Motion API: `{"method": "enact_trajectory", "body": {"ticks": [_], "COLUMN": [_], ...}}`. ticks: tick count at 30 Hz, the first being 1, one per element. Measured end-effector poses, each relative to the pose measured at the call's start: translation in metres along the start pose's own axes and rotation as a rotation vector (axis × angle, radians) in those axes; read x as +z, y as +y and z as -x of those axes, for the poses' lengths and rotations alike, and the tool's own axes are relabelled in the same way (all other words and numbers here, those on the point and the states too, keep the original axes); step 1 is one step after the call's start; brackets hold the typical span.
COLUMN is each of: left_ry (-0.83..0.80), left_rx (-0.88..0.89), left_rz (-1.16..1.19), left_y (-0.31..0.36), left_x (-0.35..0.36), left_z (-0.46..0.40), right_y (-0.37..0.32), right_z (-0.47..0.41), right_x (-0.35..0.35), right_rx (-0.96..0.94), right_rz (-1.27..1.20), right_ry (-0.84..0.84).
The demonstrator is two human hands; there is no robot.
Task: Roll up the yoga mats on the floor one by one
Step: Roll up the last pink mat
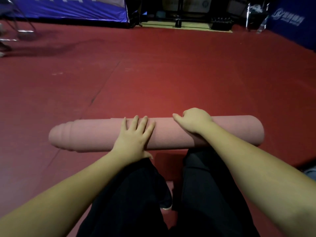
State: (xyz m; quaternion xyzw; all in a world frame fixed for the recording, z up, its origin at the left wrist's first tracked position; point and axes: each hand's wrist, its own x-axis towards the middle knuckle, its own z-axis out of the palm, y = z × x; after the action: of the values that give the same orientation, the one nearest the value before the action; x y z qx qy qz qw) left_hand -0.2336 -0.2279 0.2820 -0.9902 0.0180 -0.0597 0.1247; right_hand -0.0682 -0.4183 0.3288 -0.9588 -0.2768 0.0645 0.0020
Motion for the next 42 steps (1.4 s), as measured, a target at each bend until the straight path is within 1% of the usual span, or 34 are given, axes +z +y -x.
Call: {"method": "enact_trajectory", "body": {"ticks": [3, 10, 15, 17, 19, 20, 24, 27, 28, 29, 34, 37, 40, 42], "left_ry": [-0.049, -0.091, -0.128, -0.177, -0.241, -0.265, -0.355, -0.397, -0.422, -0.449, -0.62, -0.699, -0.731, -0.694], "left_rx": [-0.048, 0.009, 0.078, 0.097, 0.105, 0.101, 0.081, 0.073, 0.064, 0.057, 0.015, 0.005, -0.035, -0.048], "left_rz": [-0.039, 0.003, 0.121, 0.194, 0.242, 0.264, 0.366, 0.433, 0.463, 0.5, 0.73, 0.782, 0.811, 0.829], "left_y": [0.002, -0.004, -0.014, -0.016, -0.017, -0.017, -0.024, -0.029, -0.031, -0.034, -0.046, -0.05, -0.052, -0.051], "left_x": [-0.004, -0.034, -0.065, -0.068, -0.065, -0.063, -0.062, -0.06, -0.058, -0.057, -0.051, -0.046, -0.041, -0.038], "left_z": [-0.007, -0.019, -0.016, -0.014, -0.013, -0.013, -0.025, -0.034, -0.037, -0.041, -0.063, -0.076, -0.083, -0.081], "right_y": [-0.001, 0.004, 0.006, 0.006, 0.008, 0.009, 0.012, 0.012, 0.012, 0.013, 0.013, 0.01, 0.007, 0.006], "right_z": [-0.003, -0.002, 0.0, 0.0, -0.003, -0.004, -0.011, -0.008, -0.006, -0.002, 0.02, 0.029, 0.025, 0.021], "right_x": [-0.003, -0.024, -0.043, -0.043, -0.034, -0.03, -0.018, -0.018, -0.02, -0.021, -0.013, -0.005, -0.001, 0.0], "right_rx": [0.002, 0.047, 0.044, 0.011, -0.009, -0.009, -0.008, -0.083, -0.108, -0.121, -0.152, -0.152, -0.113, -0.086], "right_rz": [-0.008, -0.047, -0.101, -0.099, -0.117, -0.127, -0.154, -0.093, -0.091, -0.094, -0.107, -0.074, -0.032, -0.026], "right_ry": [-0.03, -0.156, -0.339, -0.438, -0.475, -0.455, -0.286, -0.044, 0.009, 0.024, -0.031, -0.017, 0.03, 0.037]}}
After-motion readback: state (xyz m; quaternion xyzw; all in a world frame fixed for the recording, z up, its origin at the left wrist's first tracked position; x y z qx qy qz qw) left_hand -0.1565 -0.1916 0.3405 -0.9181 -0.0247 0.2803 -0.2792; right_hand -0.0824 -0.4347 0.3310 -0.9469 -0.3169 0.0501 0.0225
